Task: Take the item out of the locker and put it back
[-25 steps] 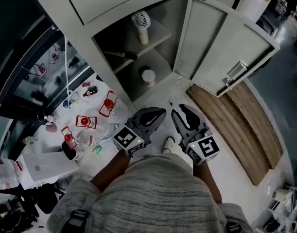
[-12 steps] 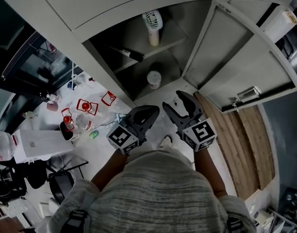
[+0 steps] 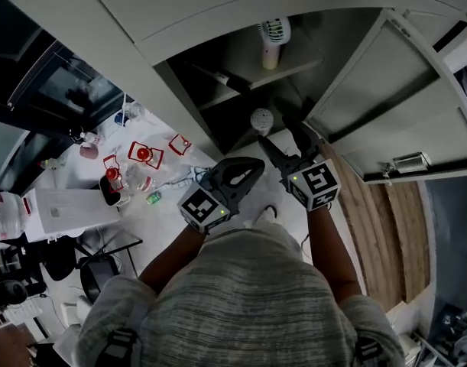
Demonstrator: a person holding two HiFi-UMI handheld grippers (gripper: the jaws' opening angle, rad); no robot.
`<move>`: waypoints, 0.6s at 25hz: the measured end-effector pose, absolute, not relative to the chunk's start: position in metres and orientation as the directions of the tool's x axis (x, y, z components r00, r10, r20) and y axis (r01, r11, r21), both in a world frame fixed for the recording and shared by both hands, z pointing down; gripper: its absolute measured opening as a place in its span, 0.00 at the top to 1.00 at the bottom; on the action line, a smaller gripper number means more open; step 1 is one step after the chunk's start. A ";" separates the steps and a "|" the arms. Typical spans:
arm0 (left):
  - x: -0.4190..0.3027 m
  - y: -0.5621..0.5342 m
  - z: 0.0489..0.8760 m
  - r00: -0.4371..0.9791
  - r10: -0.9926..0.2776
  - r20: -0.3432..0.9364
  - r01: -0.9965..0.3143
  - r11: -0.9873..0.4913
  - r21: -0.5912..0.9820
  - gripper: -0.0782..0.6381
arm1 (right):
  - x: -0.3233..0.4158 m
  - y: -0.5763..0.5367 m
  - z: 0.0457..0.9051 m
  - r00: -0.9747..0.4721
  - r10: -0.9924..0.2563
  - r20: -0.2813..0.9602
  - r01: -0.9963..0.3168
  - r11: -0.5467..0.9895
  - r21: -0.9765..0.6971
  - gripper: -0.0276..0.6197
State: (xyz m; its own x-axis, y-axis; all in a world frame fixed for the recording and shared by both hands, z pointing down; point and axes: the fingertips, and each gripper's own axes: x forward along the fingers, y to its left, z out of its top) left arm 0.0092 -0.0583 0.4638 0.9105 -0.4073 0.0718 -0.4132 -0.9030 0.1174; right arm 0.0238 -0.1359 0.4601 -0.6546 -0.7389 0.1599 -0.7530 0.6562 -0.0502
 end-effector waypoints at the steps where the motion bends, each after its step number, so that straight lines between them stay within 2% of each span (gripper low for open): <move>1: 0.009 -0.059 0.465 0.910 -0.408 0.074 -0.414 -0.903 0.113 0.88 | 0.023 -0.140 0.463 -0.655 -0.739 0.157 -0.753 0.656 -0.053 0.53; 7: 0.008 -0.062 0.472 0.906 -0.413 0.092 -0.422 -0.900 0.110 0.88 | 0.011 -0.154 0.475 -0.659 -0.730 0.182 -0.746 0.666 -0.031 0.53; 15: 0.012 -0.063 0.483 0.907 -0.405 0.114 -0.416 -0.903 0.104 0.88 | 0.001 -0.164 0.503 -0.664 -0.694 0.277 -0.728 0.685 -0.030 0.53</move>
State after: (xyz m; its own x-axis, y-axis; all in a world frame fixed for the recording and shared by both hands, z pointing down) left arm 0.0123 -0.0632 0.4826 0.9073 -0.4045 0.1145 -0.4159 -0.9035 0.1037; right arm 0.0006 -0.1637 0.5033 -0.6641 -0.6944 0.2770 -0.7283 0.6846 -0.0301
